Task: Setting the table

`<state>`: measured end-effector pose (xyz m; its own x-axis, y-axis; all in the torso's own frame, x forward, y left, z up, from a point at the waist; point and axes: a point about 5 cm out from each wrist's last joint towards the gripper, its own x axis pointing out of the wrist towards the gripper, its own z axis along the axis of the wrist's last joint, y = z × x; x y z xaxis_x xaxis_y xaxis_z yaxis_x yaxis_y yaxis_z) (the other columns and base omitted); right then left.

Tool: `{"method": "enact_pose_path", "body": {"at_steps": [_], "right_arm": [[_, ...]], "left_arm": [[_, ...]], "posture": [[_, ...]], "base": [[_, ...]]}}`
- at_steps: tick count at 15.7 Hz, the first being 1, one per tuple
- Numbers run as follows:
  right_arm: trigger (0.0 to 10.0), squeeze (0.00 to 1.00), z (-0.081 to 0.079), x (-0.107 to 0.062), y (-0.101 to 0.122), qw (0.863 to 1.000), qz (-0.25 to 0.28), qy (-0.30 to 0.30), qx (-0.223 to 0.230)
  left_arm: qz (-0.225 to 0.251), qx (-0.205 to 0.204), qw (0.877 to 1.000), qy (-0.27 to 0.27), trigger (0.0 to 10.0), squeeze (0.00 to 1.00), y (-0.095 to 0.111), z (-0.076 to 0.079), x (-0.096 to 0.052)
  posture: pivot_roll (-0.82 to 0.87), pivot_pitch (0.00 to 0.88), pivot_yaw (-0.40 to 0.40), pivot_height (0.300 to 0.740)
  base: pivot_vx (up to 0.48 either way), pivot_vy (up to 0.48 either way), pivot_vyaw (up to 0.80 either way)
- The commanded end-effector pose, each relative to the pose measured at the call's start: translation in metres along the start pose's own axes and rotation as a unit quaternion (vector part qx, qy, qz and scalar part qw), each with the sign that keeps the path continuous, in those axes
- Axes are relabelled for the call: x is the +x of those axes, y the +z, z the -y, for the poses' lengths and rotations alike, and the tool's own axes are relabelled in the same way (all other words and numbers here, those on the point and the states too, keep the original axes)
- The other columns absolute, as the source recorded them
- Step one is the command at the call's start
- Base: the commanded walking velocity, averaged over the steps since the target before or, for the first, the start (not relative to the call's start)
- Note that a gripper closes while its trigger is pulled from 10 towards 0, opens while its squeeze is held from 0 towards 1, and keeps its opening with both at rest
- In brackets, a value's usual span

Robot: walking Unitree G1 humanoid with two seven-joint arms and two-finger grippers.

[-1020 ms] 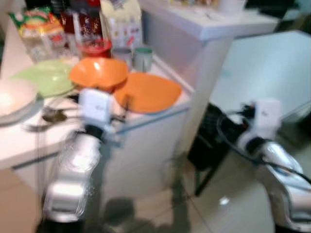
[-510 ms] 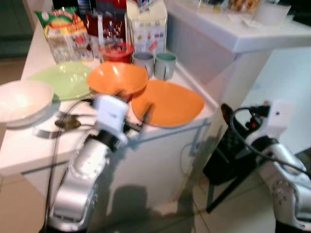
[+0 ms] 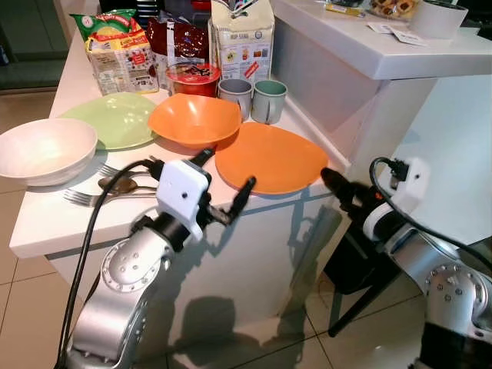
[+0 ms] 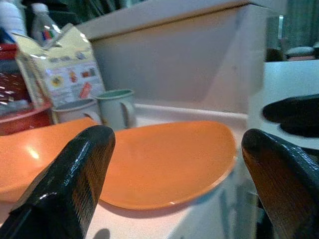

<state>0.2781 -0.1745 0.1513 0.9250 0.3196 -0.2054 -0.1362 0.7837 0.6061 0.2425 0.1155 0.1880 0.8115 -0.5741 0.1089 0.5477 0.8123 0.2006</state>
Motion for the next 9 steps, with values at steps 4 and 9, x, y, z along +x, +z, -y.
{"method": "enact_pose_path", "body": {"at_steps": [4, 9], "right_arm": [[10.0, 0.0, 0.007, 0.01, -0.014, 0.995, -0.069, 0.003, 0.076], [10.0, 0.0, 0.003, 0.025, -0.013, 0.99, -0.09, 0.034, 0.103]], "left_arm": [[-0.007, -0.007, 0.999, -0.046, 10.0, 0.0, 0.001, 0.013, -0.004], [-0.009, -0.008, 0.999, -0.049, 10.0, 0.0, 0.003, 0.015, -0.008]], "posture": [[-0.01, 0.0, -0.092, 0.74], [0.0, 0.0, -0.1, 0.74]], "base": [[0.0, 0.0, 0.0], [0.0, 0.0, 0.0]]}}
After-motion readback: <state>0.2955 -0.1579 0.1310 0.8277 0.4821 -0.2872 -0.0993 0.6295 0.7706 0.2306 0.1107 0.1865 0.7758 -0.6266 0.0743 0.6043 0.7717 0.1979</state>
